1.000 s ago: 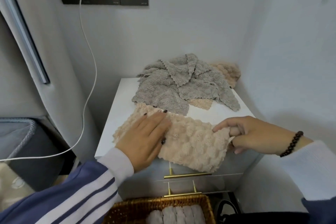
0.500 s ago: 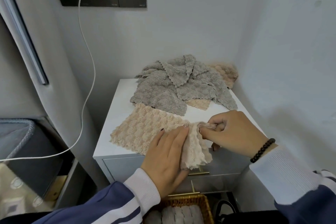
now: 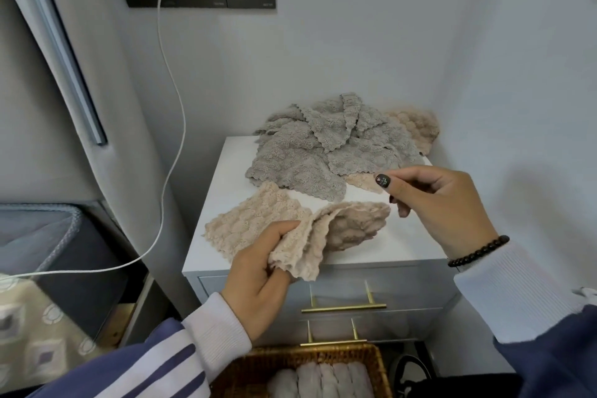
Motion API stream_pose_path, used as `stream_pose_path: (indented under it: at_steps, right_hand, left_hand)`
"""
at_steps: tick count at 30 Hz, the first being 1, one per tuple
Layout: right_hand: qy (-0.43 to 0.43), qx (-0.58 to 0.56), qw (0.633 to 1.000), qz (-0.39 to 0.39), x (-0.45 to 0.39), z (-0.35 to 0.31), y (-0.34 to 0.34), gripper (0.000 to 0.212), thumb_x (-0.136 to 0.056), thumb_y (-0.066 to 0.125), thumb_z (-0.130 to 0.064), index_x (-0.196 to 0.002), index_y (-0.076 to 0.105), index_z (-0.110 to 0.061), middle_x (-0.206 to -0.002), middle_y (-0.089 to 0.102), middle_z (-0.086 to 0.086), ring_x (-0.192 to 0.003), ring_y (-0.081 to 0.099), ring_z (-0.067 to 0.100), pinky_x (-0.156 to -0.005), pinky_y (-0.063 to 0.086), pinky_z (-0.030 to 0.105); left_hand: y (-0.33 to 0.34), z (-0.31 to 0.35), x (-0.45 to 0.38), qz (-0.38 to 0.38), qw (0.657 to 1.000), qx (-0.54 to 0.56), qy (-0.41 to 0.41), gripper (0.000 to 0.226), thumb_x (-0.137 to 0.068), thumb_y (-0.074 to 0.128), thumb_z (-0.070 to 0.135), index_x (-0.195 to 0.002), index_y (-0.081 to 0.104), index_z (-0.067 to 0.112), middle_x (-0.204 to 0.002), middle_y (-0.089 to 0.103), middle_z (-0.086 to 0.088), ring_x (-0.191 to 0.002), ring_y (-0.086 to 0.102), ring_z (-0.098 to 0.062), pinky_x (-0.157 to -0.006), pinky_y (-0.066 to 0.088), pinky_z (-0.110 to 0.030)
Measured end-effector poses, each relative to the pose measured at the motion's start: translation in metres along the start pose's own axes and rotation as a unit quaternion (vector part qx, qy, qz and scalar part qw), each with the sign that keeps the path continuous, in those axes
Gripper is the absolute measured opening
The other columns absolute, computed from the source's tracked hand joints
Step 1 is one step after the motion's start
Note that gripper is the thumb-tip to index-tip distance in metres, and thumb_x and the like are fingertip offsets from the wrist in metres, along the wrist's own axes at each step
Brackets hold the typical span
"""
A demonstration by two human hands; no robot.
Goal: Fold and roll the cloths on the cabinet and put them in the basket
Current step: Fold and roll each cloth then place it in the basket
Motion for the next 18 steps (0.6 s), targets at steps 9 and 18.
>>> stream_pose_path:
  at_steps: [9, 18]
  right_hand:
    - [0.063, -0.204, 0.967, -0.138, 0.018, 0.027, 0.083, 0.043, -0.046, 0.087, -0.052, -0.067, 0.076, -0.016, -0.076, 0.073, 0.002, -0.07, 0.067, 0.013, -0.064, 0.054, 0.02]
    - [0.044, -0.185, 0.929, -0.316, 0.048, 0.02, 0.146, 0.071, -0.043, 0.081, -0.066, -0.099, 0.076, -0.023, -0.099, 0.074, -0.002, -0.095, 0.069, 0.016, -0.077, 0.056, 0.025]
  left_hand:
    - [-0.055, -0.016, 0.012, 0.083, 0.98, 0.134, -0.123, 0.021, -0.089, 0.06, 0.031, -0.106, 0.068, 0.039, -0.107, 0.069, 0.021, -0.105, 0.062, 0.001, -0.081, 0.049, -0.011]
    - [-0.085, -0.04, 0.011, 0.133, 0.95, 0.202, -0.201, 0.029, -0.078, 0.061, 0.018, -0.107, 0.063, 0.012, -0.095, 0.074, -0.002, -0.088, 0.071, -0.017, -0.067, 0.056, -0.022]
Point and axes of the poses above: each hand's wrist, its own x-axis away from the middle knuckle, its own y-axis out of the palm, z = x × y, the point moved 10 cm from there along -x, towards the middle knuckle
